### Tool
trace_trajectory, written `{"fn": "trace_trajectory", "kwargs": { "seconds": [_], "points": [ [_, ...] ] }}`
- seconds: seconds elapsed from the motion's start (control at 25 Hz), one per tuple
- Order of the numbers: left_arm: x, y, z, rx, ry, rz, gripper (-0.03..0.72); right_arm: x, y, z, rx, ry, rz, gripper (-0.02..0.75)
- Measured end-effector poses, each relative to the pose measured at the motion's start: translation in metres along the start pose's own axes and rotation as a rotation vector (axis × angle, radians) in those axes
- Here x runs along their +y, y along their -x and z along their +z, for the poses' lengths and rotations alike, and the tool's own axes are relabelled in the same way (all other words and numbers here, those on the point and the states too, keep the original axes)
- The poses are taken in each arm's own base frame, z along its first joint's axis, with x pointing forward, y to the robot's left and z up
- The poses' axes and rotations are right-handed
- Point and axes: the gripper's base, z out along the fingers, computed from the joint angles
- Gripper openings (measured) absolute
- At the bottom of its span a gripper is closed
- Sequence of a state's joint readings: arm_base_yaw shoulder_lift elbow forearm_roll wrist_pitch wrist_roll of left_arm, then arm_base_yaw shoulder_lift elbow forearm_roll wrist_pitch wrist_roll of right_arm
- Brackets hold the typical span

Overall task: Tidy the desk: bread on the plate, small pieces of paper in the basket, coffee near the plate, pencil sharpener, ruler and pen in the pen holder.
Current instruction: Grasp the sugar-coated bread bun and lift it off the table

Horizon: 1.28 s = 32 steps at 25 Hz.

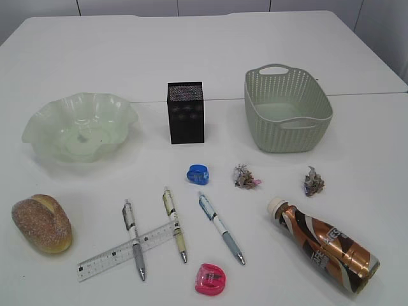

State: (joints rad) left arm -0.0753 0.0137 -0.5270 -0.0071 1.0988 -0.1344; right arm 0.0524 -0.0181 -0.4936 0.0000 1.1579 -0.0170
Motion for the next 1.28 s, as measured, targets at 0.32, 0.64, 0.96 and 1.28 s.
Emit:
{"fn": "trace_trajectory", "kwargs": {
  "seconds": [0.32,0.64,0.96,1.28],
  "points": [
    [0.0,0.0,0.0,0.0,-0.001,0.0,0.475,0.0,0.0,0.0,0.0,0.0,0.0,0.586],
    [-0.0001,0.0002,0.0,-0.002,-0.001,0.0,0.458,0.0,0.0,0.0,0.0,0.0,0.0,0.585],
    [-0.0001,0.0002,0.0,-0.002,-0.001,0.0,0.457,0.0,0.0,0.0,0.0,0.0,0.0,0.585],
    [-0.0001,0.0002,0.0,-0.002,-0.001,0.0,0.454,0.0,0.0,0.0,0.0,0.0,0.0,0.585]
  ]
}}
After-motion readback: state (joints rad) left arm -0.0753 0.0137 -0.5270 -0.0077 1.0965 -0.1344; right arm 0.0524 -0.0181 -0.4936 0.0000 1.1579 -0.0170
